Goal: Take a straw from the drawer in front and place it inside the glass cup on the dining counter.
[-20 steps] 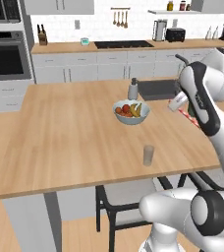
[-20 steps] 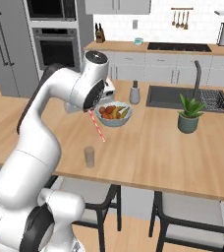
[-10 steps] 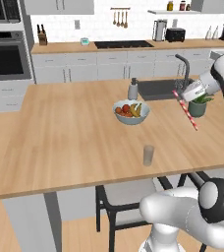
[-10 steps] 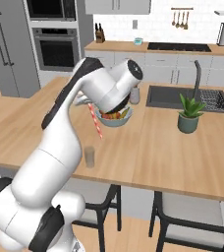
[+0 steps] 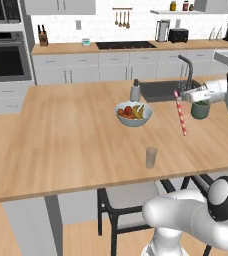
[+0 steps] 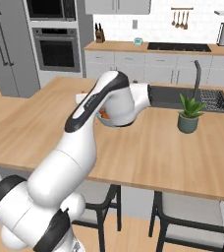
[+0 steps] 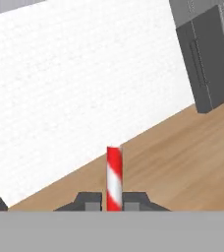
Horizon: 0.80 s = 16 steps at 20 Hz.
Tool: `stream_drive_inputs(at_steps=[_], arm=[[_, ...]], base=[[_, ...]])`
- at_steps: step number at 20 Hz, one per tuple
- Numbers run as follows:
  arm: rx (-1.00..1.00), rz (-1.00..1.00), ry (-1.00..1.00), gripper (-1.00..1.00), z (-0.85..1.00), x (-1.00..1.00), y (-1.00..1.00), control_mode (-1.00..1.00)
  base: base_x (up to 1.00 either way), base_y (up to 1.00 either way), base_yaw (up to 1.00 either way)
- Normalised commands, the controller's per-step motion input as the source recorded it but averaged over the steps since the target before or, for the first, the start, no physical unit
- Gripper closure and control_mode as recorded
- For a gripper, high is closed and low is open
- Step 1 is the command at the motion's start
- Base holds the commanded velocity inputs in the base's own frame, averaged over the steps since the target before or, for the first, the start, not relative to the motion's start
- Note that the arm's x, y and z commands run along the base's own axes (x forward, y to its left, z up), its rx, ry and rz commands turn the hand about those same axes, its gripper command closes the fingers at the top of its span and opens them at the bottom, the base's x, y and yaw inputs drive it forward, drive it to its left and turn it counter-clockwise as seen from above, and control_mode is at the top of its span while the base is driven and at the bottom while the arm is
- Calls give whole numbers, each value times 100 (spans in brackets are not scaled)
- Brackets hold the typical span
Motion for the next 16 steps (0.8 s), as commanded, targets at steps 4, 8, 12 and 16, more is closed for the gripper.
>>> stream_drive_inputs(at_steps=[4, 8, 12, 16], arm=[[24, 8, 0, 100, -11, 9, 55, -100], [14, 4, 0, 100, -24, 13, 15, -100], [5, 0, 0, 100, -39, 23, 0, -100], [1, 0, 0, 100, -42, 27, 0, -100]], base=[[0, 0, 0], [0, 0, 0], [0, 0, 0], [0, 0, 0]])
